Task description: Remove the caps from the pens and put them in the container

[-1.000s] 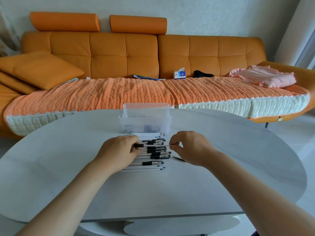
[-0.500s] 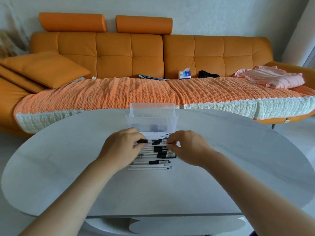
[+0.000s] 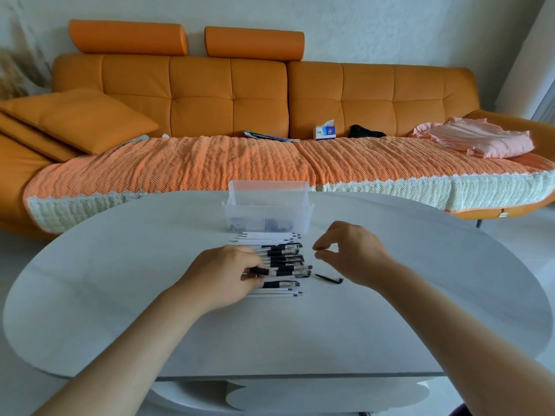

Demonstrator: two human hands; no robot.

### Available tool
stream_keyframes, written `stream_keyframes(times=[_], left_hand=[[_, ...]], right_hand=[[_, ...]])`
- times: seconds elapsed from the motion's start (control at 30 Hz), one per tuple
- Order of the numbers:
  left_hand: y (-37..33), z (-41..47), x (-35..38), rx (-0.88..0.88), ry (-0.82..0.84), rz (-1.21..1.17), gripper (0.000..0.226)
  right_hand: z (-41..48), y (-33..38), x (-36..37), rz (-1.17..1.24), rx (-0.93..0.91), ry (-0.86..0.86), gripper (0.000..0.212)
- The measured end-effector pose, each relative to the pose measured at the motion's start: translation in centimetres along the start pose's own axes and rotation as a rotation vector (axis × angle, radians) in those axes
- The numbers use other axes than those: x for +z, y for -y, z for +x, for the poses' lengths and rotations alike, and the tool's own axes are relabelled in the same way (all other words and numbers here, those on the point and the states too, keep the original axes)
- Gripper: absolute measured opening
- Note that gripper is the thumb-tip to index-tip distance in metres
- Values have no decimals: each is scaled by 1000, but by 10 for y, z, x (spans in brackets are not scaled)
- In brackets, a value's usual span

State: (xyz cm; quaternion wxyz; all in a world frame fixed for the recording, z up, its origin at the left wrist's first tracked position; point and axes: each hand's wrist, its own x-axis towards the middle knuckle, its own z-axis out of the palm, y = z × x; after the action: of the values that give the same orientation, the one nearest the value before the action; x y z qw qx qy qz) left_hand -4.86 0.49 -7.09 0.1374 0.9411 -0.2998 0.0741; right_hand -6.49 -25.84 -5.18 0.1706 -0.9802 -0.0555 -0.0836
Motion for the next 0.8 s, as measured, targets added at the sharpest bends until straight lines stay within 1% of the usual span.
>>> stream_keyframes(times=[0.17,0.27,0.37,0.5,0.6,0.67,0.8], left_hand=[[-5,-3,4,15,115,-11,15],[-5,-2,3,-1,162,-29,13],[-7,-1,4,-6,151,-15,17],[-9,1,6,-12,133,-27,26],[-9,3,7,-9,131,-32,27],[-9,5,7,-6,135,-30,28],[-7,9,6,-24,139,-40,30]], right_hand=[[1,-14,8,18,112,92,21],[3,-15,12,23,133,99,11],[7,-16,17,8,131,127,5],[14,-16,20,19,115,183,11],[20,-15,18,20,108,209,18],[24,-12,17,39,109,198,23],[38,-3,20,37,63,77,22]])
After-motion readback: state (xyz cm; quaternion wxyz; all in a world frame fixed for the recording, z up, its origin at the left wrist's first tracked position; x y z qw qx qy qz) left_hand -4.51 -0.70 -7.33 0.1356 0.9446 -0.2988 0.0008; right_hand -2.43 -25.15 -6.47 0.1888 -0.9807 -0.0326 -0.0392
